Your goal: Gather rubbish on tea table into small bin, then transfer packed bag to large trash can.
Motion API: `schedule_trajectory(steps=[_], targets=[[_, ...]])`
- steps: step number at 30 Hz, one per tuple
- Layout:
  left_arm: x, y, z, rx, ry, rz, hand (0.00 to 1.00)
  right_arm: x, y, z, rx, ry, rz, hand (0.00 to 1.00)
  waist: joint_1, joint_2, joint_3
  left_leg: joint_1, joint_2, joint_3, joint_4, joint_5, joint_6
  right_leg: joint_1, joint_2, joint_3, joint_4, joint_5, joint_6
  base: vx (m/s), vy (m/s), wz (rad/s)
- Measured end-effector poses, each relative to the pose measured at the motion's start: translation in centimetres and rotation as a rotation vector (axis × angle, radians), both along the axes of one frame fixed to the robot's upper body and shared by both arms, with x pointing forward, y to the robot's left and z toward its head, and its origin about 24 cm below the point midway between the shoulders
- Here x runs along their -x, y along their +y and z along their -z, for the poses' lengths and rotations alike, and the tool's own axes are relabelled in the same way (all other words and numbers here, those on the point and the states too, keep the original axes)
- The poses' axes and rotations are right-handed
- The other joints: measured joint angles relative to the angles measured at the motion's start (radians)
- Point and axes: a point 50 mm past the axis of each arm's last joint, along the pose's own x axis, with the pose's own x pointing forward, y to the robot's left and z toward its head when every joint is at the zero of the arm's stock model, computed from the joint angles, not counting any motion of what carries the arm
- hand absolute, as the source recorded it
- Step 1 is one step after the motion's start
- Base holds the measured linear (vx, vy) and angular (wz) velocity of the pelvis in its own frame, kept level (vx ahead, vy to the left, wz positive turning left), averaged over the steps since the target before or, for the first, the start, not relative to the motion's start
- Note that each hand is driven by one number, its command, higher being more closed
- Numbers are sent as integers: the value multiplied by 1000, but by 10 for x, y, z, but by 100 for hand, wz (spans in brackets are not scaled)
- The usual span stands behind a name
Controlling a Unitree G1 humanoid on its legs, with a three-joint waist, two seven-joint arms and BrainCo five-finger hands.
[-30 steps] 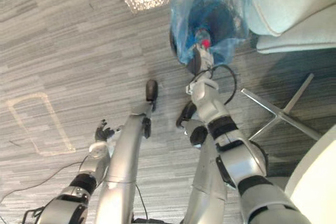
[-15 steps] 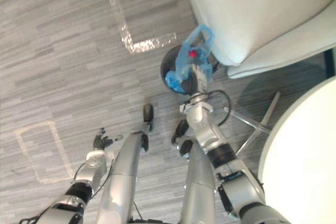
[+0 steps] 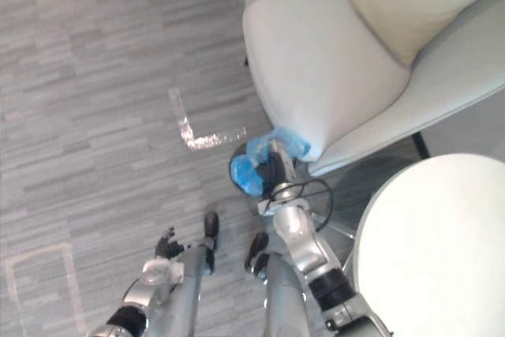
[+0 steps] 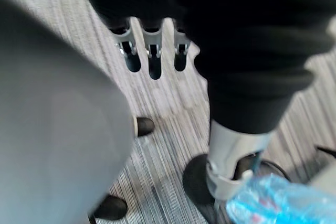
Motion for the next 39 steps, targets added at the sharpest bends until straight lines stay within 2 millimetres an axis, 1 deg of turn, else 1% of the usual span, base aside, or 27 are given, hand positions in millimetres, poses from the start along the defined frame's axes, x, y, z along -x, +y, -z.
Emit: schedule_trajectory(steps=[2,3,4,5,7,9,11,12,13,18,20,22,24,28,29,34,39], targets=[[8,-4,2,0,11,25,0,7,-1,9,-3,40,-20,100,-3,-1,-50,56,-2,8,-59,13,-2,46,11,7,-49,17,1,129,11,-12],[9,-4,3,-2,12,32,0,8,-1,11,-5,53,-26,100,-3,-1,-61,75,-2,10,-78,18,-3,62,15,11,-65,22,2,161,28,-19],[11,-6,3,-2,11,56,0,9,-2,14,-17,76,-43,100,-5,1,-76,124,-3,12,-123,36,-6,105,27,15,-108,36,4,122,32,-16],[13,-6,3,2,15,65,0,9,-1,15,-20,87,-59,100,-13,6,-96,156,-3,8,-154,44,-8,140,38,17,-150,52,7,142,41,-14],[15,-5,3,4,10,63,0,8,-2,15,-40,101,-78,100,-25,14,-120,187,-1,6,-179,47,-9,185,54,21,-209,77,12,110,36,-9],[13,-5,-2,10,-18,66,0,8,-4,15,-50,111,-95,100,-26,20,-132,210,-1,6,-186,48,-9,223,63,30,-254,97,18,91,34,-13],[9,-5,-15,25,-89,79,0,7,-6,16,-60,133,-125,100,-26,31,-139,256,-5,5,-211,48,-8,279,70,47,-312,120,23,48,43,-10],[8,-4,-18,26,-105,81,0,7,-8,16,-64,138,-132,100,-26,33,-142,263,-7,5,-213,47,-8,288,70,47,-321,123,23,17,46,-6],[5,-3,-25,25,-143,86,0,7,-11,16,-60,144,-143,100,-28,38,-155,278,-10,4,-228,49,-7,302,70,50,-336,128,28,13,44,-3],[3,2,-47,21,-256,102,0,5,-21,12,-52,137,-175,100,-30,62,-195,318,-20,3,-274,60,7,323,71,62,-373,144,30,10,42,-7],[0,3,-57,20,-301,107,0,5,-22,12,-55,141,-184,100,-30,63,-196,343,-21,3,-283,62,6,353,75,68,-393,155,31,37,30,-8],[-3,3,-66,21,-345,116,0,5,-23,10,-68,140,-191,100,-31,62,-205,346,-22,3,-286,62,6,357,77,73,-403,160,32,13,22,-6],[-11,2,-85,24,-439,134,0,6,-23,2,-61,115,-219,100,-31,62,-205,354,-30,0,-299,66,11,358,77,75,-403,161,33,13,43,-4],[-16,0,-101,6,-512,158,0,3,-18,-7,-70,89,-253,100,-35,62,-205,383,-34,7,-314,66,11,382,75,85,-415,163,35,26,38,-6],[-19,-1,-108,-12,-547,180,0,2,-14,-12,-71,70,-271,100,-35,61,-205,382,-34,8,-314,65,11,382,75,87,-421,165,37,0,0,0],[-32,-9,-126,-80,-634,257,0,-2,-1,-25,-86,35,-336,100,-35,61,-205,386,-36,16,-314,65,11,383,75,99,-422,169,39,35,21,-7],[-42,-24,-136,-114,-683,360,0,-3,4,-27,-65,29,-370,100,-37,61,-205,392,-38,19,-314,63,14,384,74,110,-422,172,41,21,23,-7]])
